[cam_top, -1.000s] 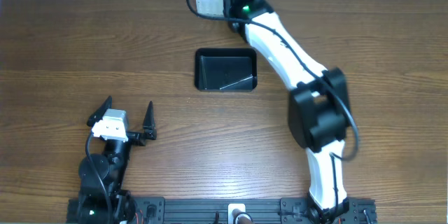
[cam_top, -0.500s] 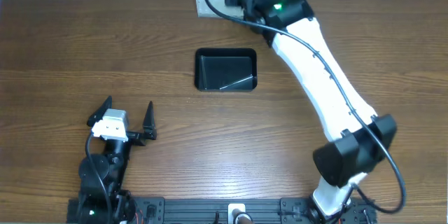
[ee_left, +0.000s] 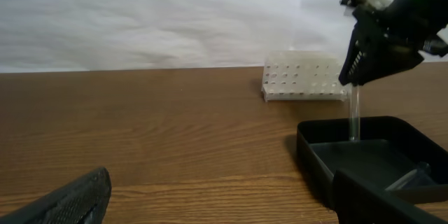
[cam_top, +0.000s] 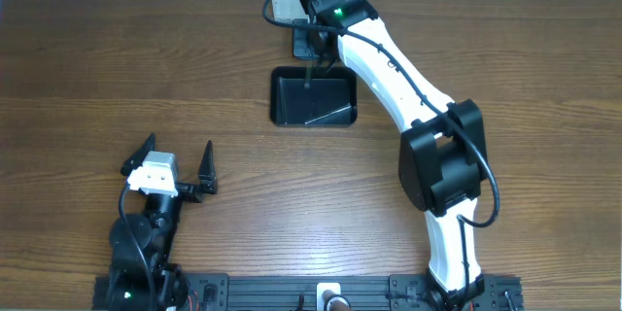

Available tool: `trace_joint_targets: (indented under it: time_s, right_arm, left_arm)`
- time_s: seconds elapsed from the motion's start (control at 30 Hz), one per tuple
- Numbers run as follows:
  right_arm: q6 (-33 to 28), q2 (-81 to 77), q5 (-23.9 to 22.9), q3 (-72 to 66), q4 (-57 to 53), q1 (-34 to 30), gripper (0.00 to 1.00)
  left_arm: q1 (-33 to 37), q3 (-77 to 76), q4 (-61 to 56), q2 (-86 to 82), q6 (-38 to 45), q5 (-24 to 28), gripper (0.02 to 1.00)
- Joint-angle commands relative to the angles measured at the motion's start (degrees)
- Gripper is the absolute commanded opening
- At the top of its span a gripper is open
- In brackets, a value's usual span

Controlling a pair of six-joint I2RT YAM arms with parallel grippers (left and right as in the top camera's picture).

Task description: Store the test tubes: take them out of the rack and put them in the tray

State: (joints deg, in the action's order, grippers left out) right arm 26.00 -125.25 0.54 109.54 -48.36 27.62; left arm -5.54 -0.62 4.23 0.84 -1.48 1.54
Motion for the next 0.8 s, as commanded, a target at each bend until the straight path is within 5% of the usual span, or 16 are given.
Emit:
trace_joint_targets:
  time_s: [0.03, 0.8]
  right_arm:
    - [1.6, -1.7, 1.6, -0.2, -0.3, 1.0, 0.088]
    - [2.7, -6.3, 1.6, -0.2, -4.8, 3.8, 0.132]
  left_arm:
    - [0.3, 0.3, 0.1, -0.5, 0.7, 0.4, 1.000]
    - [0.3, 0.3, 0.1, -0.5, 0.7, 0.3, 1.000]
